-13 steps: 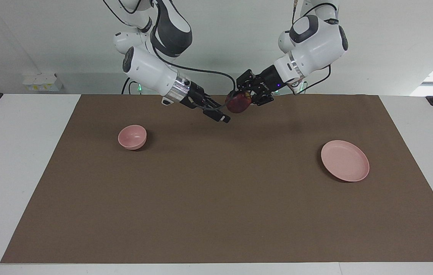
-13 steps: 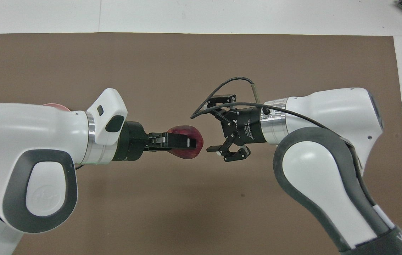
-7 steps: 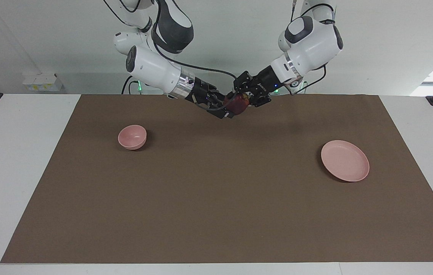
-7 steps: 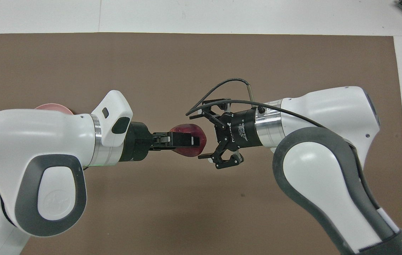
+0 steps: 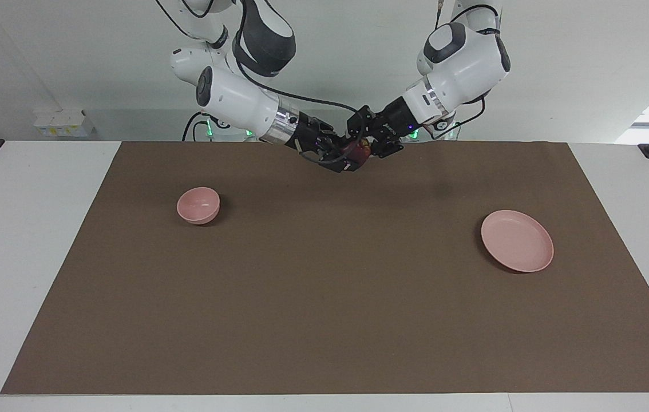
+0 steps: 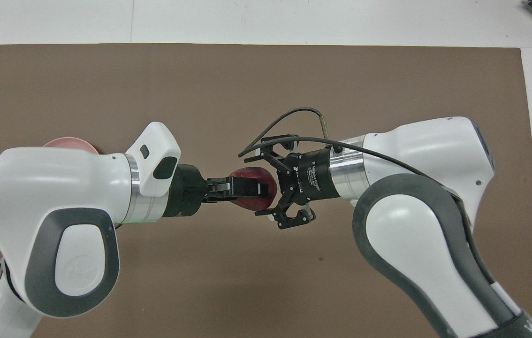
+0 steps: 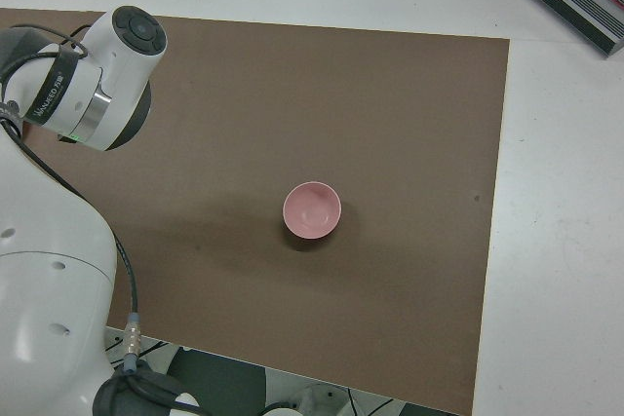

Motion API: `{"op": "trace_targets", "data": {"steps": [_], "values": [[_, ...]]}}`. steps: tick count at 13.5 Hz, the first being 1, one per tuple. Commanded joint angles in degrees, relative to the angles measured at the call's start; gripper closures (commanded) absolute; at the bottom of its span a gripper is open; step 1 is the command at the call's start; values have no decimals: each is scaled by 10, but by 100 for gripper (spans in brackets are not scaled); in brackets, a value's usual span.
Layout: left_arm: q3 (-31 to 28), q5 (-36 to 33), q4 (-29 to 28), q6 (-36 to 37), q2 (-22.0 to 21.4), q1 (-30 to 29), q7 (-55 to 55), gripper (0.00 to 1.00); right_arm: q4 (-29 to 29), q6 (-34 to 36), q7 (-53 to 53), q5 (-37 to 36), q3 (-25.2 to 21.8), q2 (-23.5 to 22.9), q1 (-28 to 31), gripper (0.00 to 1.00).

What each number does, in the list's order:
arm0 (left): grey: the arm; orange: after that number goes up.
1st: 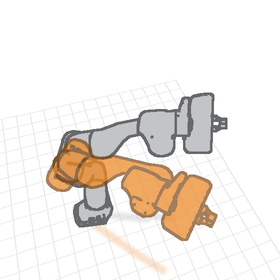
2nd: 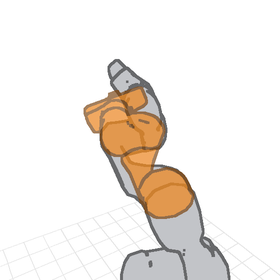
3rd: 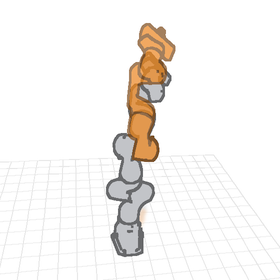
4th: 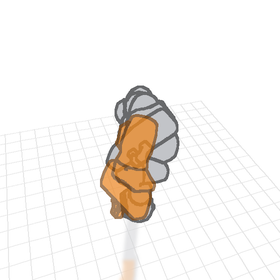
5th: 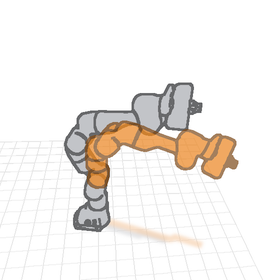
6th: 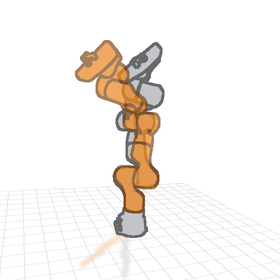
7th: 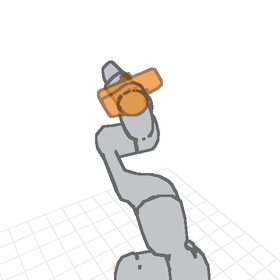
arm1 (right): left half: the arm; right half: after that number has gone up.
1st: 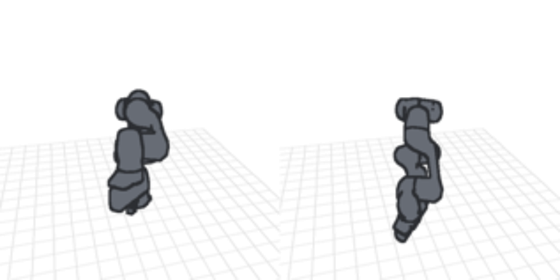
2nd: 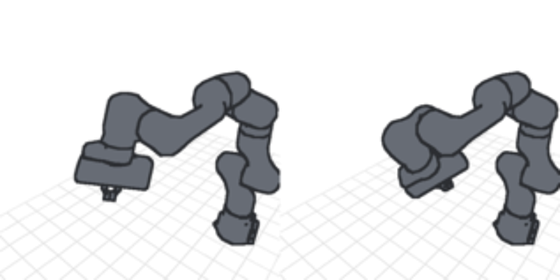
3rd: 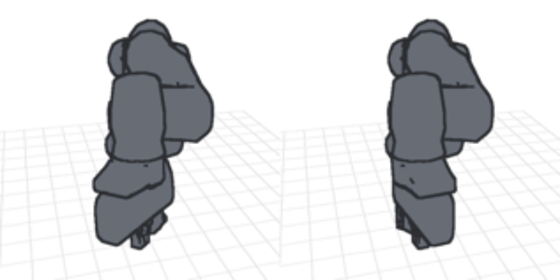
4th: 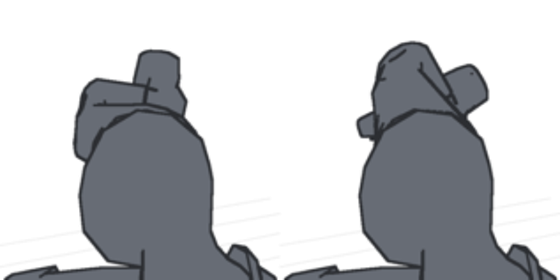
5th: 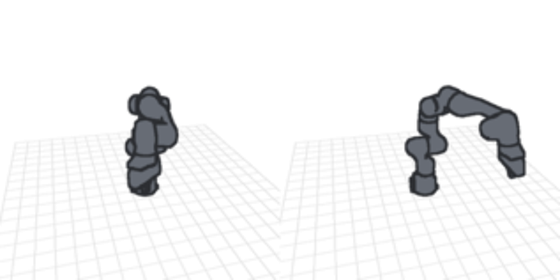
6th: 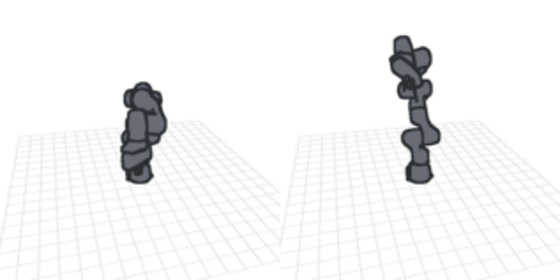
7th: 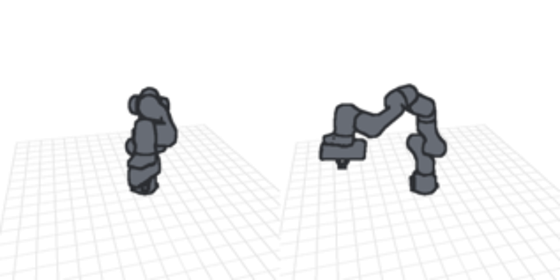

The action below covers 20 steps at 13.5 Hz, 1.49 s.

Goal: Move apple from plate to bowl
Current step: 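Grasp the apple with the right gripper while the left gripper releases it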

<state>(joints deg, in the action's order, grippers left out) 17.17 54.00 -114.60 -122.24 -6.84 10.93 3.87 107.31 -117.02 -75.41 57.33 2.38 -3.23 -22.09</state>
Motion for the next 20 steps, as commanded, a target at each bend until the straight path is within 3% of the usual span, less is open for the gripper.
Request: {"op": "trace_targets", "data": {"steps": [1, 2, 3, 4, 8, 11, 13, 16, 20], "values": [[-5, 8, -13, -2, -19, 16, 51, 100, -15, 10, -18, 1, 3, -3, 8, 100], [-5, 7, -11, -2, -19, 16, 71, 65, -15, 19, -17, -3, 1, -1, 12, 100], [-6, 1, -1, -2, -19, 16, 95, 15, -15, 32, -16, -12, -4, 1, 14, 100], [-6, -10, 2, 0, -18, 15, 109, 0, -15, 44, -13, -21, -5, 2, 20, 100], [-12, -97, 24, 37, -21, 3, 142, 0, -42, 101, 15, -87, -5, 11, 64, 100], [-21, -213, 74, 129, -29, -50, 143, 0, -53, 112, 39, -135, -7, 18, 72, 100], [-22, -343, 96, 183, -30, -62, 136, 0, -67, 113, 64, -181, -5, 20, 72, 100], [-29, -471, 99, 192, -29, -87, 116, 0, -70, 112, 124, -234, -8, 20, 73, 100], [-95, -492, 140, 247, -21, -103, -35, 0, -66, 115, 184, -338, -7, 21, 86, 100]]}}
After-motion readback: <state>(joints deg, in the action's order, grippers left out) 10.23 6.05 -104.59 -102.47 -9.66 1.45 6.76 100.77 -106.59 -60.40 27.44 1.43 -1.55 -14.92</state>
